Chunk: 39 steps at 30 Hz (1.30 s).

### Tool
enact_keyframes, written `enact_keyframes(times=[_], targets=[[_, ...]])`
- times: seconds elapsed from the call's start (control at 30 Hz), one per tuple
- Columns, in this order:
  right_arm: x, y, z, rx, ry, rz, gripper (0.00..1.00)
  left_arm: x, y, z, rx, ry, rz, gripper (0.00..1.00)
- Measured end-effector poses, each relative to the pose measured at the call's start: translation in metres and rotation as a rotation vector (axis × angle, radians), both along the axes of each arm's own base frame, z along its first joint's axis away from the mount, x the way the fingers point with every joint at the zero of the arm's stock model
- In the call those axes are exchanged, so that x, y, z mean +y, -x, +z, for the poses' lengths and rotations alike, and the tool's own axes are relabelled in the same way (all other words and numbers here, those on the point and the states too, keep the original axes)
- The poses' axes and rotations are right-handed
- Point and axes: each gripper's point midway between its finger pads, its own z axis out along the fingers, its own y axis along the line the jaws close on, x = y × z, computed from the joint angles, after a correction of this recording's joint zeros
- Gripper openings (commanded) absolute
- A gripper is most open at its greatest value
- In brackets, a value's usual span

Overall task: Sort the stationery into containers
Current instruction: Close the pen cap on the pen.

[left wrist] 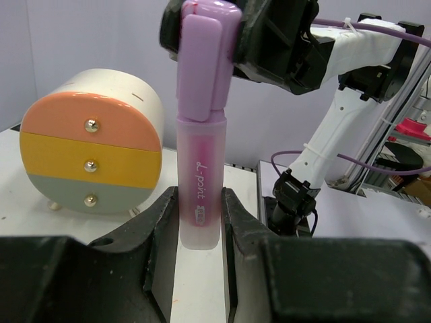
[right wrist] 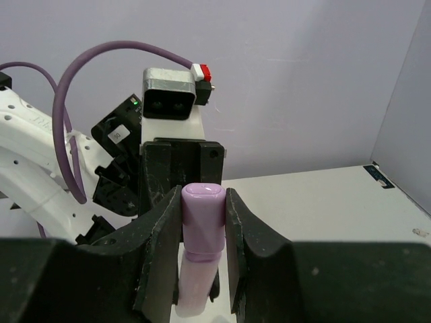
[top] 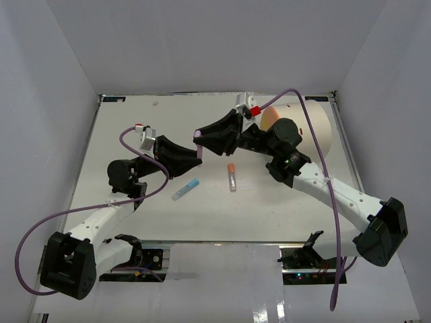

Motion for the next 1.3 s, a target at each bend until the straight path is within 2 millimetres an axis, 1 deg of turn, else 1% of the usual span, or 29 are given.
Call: enact_keyframes(times=[0.2, 0.5, 0.7, 1.03, 1.3], targets=[[-0.0044, -0.0056, -0.0066, 0.000, 0.003, -0.003, 0.11, -0.0010, 0.0043, -0.0014, 0.021, -0.004, -0.031, 0.00], [-0.0079, 0.0001, -0.0031, -0.001, -0.021, 0.046, 0.13, -0.0005, 0.0075, 0.0026, 0.024, 0.010, -0.043, 0.00], [-0.0044, -0.0008, -0.0089, 0.041, -0.016, 0.078, 0.16, -0.0023, 0.0035, -0.0011, 0.028, 0.004, -0.047, 0.00], [-0.0055, -0.0012, -0.0048, 0.054, -0.038, 0.089, 0.16, -0.0044, 0.0011, 0.0046, -0.003, 0.014, -0.058, 0.00], [-0.0056, -0.0058, -0.0100, 0.075, -0.017, 0.062, 0.14, -0.0068, -0.0023, 0.0032, -0.004, -0.005, -0.069, 0.00]])
